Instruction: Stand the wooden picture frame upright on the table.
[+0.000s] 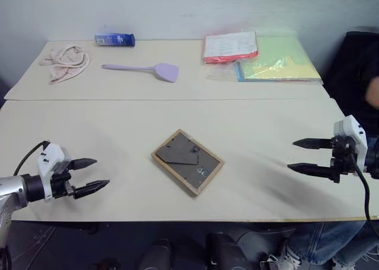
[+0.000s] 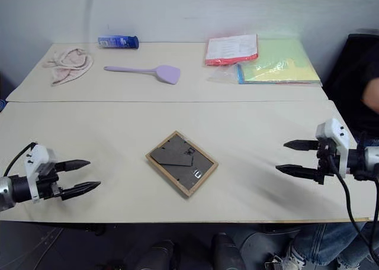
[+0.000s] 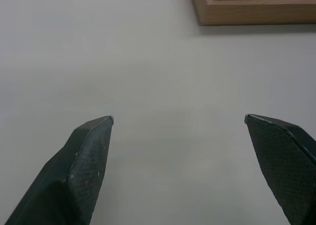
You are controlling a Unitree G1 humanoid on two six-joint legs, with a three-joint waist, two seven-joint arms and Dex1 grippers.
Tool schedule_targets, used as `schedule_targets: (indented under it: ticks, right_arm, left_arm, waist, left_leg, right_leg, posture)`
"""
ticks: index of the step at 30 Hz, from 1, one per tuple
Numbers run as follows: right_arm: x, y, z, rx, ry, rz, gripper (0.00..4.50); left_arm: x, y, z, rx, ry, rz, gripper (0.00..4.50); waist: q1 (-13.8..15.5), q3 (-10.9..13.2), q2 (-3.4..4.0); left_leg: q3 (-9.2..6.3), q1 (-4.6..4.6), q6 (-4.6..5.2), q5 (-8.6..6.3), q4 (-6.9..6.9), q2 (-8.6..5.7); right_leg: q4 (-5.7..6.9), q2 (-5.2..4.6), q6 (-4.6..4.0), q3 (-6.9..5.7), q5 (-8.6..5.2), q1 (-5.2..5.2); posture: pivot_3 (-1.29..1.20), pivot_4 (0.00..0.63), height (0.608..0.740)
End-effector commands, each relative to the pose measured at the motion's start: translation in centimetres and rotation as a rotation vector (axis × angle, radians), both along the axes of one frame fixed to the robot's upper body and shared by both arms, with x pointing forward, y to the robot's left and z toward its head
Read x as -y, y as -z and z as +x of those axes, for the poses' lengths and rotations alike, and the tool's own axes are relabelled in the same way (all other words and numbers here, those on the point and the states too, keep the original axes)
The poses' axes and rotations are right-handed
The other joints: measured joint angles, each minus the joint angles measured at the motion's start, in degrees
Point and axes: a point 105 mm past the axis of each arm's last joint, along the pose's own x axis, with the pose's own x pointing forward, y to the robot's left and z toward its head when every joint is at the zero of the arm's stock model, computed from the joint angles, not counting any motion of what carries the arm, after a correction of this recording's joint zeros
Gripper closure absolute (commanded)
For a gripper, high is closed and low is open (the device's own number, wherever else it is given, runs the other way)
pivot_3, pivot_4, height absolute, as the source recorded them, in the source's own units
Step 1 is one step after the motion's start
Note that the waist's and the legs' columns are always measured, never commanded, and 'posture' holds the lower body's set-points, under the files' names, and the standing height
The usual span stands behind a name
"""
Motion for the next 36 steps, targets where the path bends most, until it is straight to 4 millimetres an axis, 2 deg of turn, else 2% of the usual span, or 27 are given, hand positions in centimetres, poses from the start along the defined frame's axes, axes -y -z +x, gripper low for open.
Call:
schedule_targets:
  ticks: [1, 10, 14, 17, 20, 23, 28, 29, 36]
  right_arm:
    - [-0.4, -0.8, 0.4, 0.013, -0.025, -0.008, 0.02]
    - [-1.5, -0.6, 1.0, 0.044, -0.011, -0.004, 0.02]
    - [-1.8, -0.8, 1.5, 0.082, -0.005, -0.029, 0.02]
    - [-3.5, -0.7, 2.4, 0.133, -0.047, -0.08, 0.6]
    - [-5.7, -0.3, 3.6, 0.159, -0.099, -0.11, 1.67]
    - [-8.5, 0.8, 4.6, 0.182, -0.17, -0.134, 2.75]
    - [-11.4, 2.5, 5.7, 0.203, -0.246, -0.17, 4.49]
    - [-11.7, 2.7, 5.8, 0.201, -0.257, -0.173, 4.5]
    - [-15.3, 4.3, 6.6, 0.224, -0.296, -0.186, 4.5]
  left_arm:
    - [-0.2, -1.3, -0.2, 0.043, 0.008, 0.025, 0.0]
    - [1.3, -1.0, -0.6, 0.032, -0.003, 0.008, 0.0]
    - [2.3, -1.2, -0.7, 0.024, 0.049, 0.003, 0.0]
    - [4.7, -0.7, -0.4, 0.001, 0.187, 0.034, 0.59]
    - [6.6, 0.4, 0.3, -0.012, 0.321, 0.107, 1.58]
    - [8.2, 0.9, 1.8, 0.009, 0.388, 0.15, 2.57]
    - [9.6, 1.3, 3.2, 0.03, 0.469, 0.201, 4.16]
    - [9.7, 1.3, 3.5, 0.035, 0.474, 0.203, 4.47]
    - [11.2, 1.2, 5.6, 0.048, 0.469, 0.157, 4.47]
  waist:
    - [0.02, 0.02, 0.03]
    - [0.09, 0.05, 0.08]
    - [0.03, 0.05, 0.08]
    - [-0.02, 0.06, 0.1]
    - [-0.14, 0.08, 0.14]
    - [-0.25, 0.09, 0.14]
    - [-0.7, 0.09, 0.14]
    - [-0.9, 0.09, 0.15]
    - [-1.24, 0.09, 0.14]
  left_leg:
    - [0.0, -0.02, 0.0, 0.0, 0.0, 0.0]
    - [0.02, -0.05, -0.01, 0.0, 0.0, -0.01]
    - [0.02, -0.03, -0.02, 0.01, 0.01, -0.01]
    - [0.03, -0.01, -0.03, 0.01, 0.02, -0.02]
    - [0.03, 0.0, -0.07, 0.04, 0.01, -0.03]
    - [0.02, -0.07, -0.18, 0.1, 0.02, -0.04]
    - [0.06, -0.14, -0.4, 0.23, 0.05, -0.04]
    - [0.06, -0.16, -0.42, 0.24, 0.07, -0.04]
    - [0.06, -0.2, -0.46, 0.27, 0.23, -0.03]
  right_leg:
    - [0.0, 0.0, 0.0, 0.0, 0.0, -0.02]
    - [0.03, 0.0, 0.0, 0.02, 0.0, -0.05]
    - [0.06, 0.01, 0.0, 0.02, 0.0, -0.05]
    - [0.07, 0.01, 0.0, 0.02, 0.0, -0.04]
    - [0.08, 0.02, -0.01, 0.02, 0.01, -0.05]
    - [0.11, 0.08, -0.01, 0.01, 0.01, -0.13]
    - [0.1, 0.12, 0.0, 0.04, 0.01, -0.19]
    - [0.1, 0.12, 0.0, 0.03, 0.01, -0.19]
    - [0.21, 0.15, 0.02, 0.03, 0.03, -0.22]
  posture:
    - [0.0, 0.15, 0.74]
    - [0.0, 0.15, 0.74]
    - [0.0, 0.15, 0.74]
    - [0.0, 0.15, 0.74]
    - [0.0, 0.15, 0.74]
    - [0.0, 0.15, 0.74]
    - [0.0, 0.15, 0.74]
    - [0.0, 0.15, 0.74]
    - [0.0, 0.15, 0.74]
